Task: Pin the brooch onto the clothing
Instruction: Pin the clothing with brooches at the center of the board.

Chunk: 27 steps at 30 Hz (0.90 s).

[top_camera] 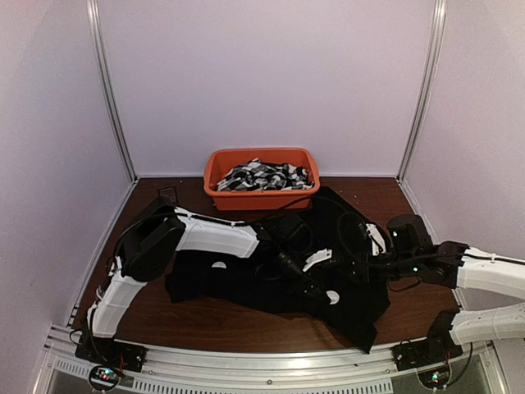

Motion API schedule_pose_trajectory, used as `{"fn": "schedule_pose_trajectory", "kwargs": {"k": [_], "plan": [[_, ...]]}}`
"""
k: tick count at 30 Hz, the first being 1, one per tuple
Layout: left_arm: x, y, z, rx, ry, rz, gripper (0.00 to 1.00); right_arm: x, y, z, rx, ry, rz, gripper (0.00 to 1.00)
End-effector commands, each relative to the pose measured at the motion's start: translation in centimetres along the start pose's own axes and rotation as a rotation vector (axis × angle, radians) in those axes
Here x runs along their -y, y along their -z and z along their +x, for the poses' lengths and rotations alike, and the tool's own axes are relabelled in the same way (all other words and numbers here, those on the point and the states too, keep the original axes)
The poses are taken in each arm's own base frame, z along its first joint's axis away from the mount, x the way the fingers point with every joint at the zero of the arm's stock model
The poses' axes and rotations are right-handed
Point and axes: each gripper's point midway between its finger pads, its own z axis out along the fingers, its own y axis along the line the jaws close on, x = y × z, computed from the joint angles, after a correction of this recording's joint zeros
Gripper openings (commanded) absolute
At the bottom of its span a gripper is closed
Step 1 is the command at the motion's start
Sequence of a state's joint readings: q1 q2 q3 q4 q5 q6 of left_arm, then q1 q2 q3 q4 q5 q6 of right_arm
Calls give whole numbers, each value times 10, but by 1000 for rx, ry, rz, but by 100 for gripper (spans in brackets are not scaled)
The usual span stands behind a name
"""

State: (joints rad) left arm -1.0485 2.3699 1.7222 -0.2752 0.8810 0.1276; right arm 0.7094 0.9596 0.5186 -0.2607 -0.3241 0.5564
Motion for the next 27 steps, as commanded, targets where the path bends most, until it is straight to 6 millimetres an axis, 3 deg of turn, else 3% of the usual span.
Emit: {"fn": "schedule_pose_trajectory", "kwargs": {"k": [1,5,13,21,27], "plan": [[22,18,-54,143,-122,18,0,-19,17,-16,130,101,-100,52],[24,24,-65,180,-125,8,0,-21,28,-15,210,180,-135,59],[50,42,-90,246,-158,90,0,-38,59,-24,386,265,-243,53],[73,58,-98,272,-156,194,0,-50,51,-8,303,275,-308,42],[73,62,-88,258,-116,216,0,-58,42,4,239,299,-319,40]]}}
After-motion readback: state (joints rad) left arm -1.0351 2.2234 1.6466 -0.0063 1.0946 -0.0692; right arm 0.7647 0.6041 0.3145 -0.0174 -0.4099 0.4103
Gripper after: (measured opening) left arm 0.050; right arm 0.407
